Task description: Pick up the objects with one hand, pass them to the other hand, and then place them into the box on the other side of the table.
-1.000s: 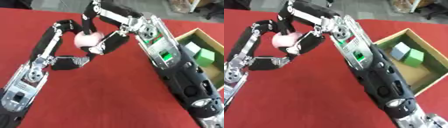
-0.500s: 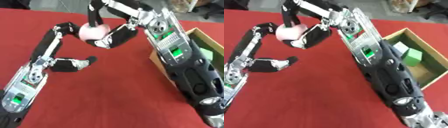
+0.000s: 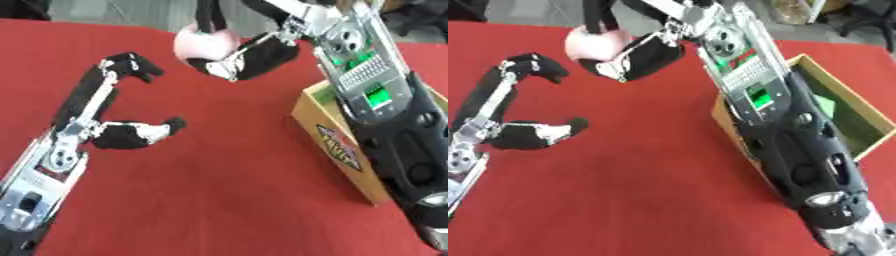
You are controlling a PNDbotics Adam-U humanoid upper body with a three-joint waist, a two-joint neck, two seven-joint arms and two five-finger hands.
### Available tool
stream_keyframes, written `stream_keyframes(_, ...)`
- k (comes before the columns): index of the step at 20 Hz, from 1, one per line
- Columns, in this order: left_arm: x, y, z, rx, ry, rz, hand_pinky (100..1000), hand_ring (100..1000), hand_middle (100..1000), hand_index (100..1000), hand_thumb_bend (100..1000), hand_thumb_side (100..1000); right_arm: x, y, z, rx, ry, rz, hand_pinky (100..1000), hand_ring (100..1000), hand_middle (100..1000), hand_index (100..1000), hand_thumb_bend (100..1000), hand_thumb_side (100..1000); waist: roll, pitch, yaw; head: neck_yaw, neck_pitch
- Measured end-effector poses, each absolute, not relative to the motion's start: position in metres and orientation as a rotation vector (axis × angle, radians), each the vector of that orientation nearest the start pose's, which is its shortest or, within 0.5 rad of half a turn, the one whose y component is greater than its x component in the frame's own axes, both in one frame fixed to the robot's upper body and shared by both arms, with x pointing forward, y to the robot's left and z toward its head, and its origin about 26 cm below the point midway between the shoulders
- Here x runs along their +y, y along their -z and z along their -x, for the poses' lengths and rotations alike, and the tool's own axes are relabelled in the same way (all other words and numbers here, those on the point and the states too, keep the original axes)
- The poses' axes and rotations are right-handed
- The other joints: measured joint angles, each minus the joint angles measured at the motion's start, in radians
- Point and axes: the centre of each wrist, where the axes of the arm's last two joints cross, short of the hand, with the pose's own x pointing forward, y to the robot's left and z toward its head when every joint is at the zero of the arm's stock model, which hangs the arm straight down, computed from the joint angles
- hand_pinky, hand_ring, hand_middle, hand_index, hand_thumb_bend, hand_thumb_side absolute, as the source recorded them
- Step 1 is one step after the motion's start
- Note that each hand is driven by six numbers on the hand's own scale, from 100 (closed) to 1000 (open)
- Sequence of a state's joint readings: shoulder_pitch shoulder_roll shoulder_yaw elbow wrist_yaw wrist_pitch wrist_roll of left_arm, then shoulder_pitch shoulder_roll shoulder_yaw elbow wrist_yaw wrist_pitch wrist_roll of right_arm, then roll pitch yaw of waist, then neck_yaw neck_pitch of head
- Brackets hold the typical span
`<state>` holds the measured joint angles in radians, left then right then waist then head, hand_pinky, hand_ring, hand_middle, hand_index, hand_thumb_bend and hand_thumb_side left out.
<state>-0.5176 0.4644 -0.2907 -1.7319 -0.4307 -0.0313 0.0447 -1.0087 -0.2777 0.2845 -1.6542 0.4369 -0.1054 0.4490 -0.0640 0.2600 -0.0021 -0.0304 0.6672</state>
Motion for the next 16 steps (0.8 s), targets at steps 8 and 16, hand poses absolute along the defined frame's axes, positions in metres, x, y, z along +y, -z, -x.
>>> stream_keyframes(8,0.228,-0.190,-0.345,-2.155,0.972,-0.625,774,643,660,719,631,408,-0.179,-0.335,-0.373,3.044,1.772,-0.700,728,640,296,459,366,100,0.000,0.001,-0.003,-0.055,0.001)
stream_keyframes(16,0.238,-0.196,-0.339,-2.158,0.962,-0.671,776,645,661,720,636,410,-0.238,-0.326,-0.385,3.102,1.717,-1.049,728,625,306,456,374,100,0.001,0.001,0.007,-0.096,0.000)
